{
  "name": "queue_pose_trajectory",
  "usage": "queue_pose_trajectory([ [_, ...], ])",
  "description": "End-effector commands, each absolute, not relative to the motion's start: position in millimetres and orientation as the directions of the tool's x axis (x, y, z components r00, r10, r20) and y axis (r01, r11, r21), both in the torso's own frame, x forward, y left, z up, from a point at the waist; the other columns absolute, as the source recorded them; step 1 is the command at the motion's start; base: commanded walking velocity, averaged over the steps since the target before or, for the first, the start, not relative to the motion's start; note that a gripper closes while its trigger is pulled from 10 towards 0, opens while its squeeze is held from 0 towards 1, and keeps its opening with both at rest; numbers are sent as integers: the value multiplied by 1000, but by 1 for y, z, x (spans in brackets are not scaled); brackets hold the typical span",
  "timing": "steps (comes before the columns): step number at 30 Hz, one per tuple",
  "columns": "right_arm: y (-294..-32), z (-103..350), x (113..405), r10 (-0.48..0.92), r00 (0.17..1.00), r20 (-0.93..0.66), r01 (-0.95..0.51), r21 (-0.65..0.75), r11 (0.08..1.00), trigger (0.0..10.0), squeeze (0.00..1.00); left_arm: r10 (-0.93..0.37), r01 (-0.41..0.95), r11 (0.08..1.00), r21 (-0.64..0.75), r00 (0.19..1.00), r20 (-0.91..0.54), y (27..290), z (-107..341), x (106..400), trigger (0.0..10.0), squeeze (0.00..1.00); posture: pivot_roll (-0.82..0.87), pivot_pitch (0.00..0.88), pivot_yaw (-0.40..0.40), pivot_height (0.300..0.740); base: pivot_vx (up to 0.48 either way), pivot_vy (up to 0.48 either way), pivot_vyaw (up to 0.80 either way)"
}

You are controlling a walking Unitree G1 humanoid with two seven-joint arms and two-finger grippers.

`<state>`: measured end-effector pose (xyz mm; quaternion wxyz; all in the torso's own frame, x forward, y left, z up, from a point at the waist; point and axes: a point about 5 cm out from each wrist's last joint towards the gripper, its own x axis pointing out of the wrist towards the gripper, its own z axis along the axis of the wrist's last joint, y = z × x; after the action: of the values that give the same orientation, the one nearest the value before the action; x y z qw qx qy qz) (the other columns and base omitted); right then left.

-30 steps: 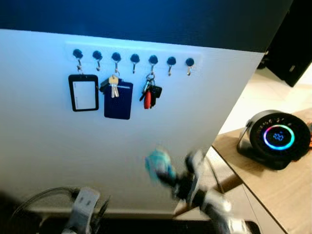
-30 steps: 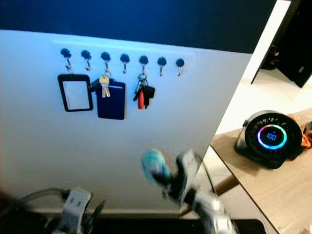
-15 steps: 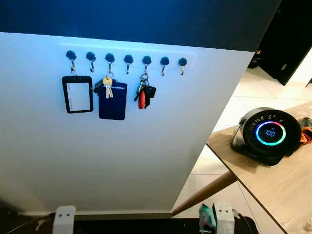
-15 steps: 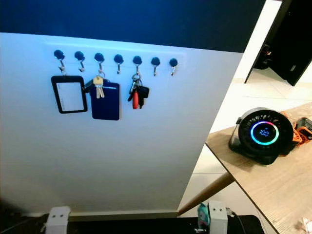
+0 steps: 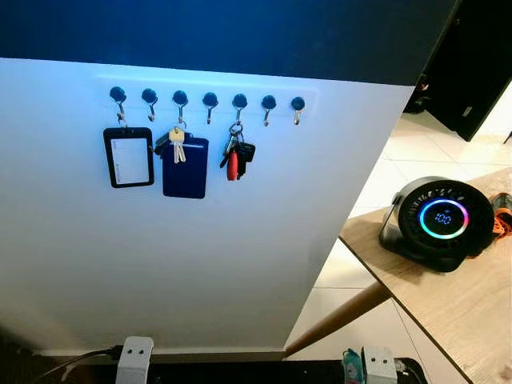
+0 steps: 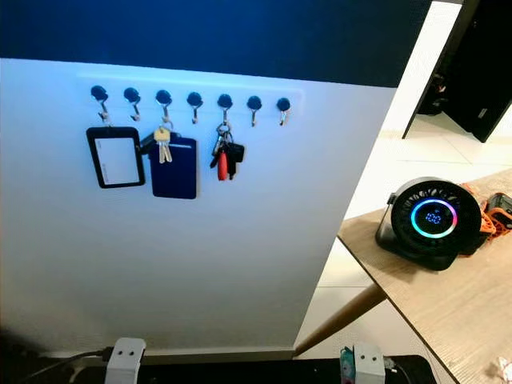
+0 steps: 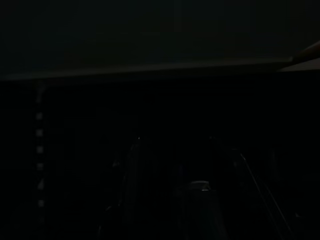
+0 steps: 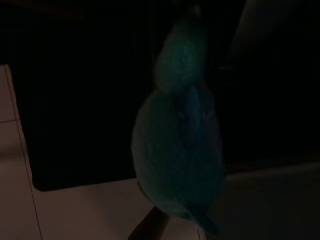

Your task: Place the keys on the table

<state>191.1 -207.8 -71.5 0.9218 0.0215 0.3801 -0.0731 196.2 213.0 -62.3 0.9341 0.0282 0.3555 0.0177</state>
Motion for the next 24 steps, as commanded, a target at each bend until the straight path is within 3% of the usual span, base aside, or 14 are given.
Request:
queue_pose_trajectory([
  [1, -210, -76, 183, -123, 680, -723, 160, -18, 987, 10000, 0, 58, -18, 998, 67, 746, -663, 211, -65, 191, 10000, 0, 86, 69, -66, 740, 0, 0, 0],
  [4, -208, -76, 183, -119, 686, -718, 171, 0, 985, 10000, 0, 66, -34, 998, 62, 756, -651, 212, -64, 191, 10000, 0, 86, 66, -67, 740, 0, 0, -325],
  [24, -202, -77, 183, -100, 691, -716, 137, -5, 991, 10000, 0, 25, 17, 998, 61, 780, -626, 211, -64, 188, 10000, 0, 95, 52, -70, 740, 0, 0, -800],
])
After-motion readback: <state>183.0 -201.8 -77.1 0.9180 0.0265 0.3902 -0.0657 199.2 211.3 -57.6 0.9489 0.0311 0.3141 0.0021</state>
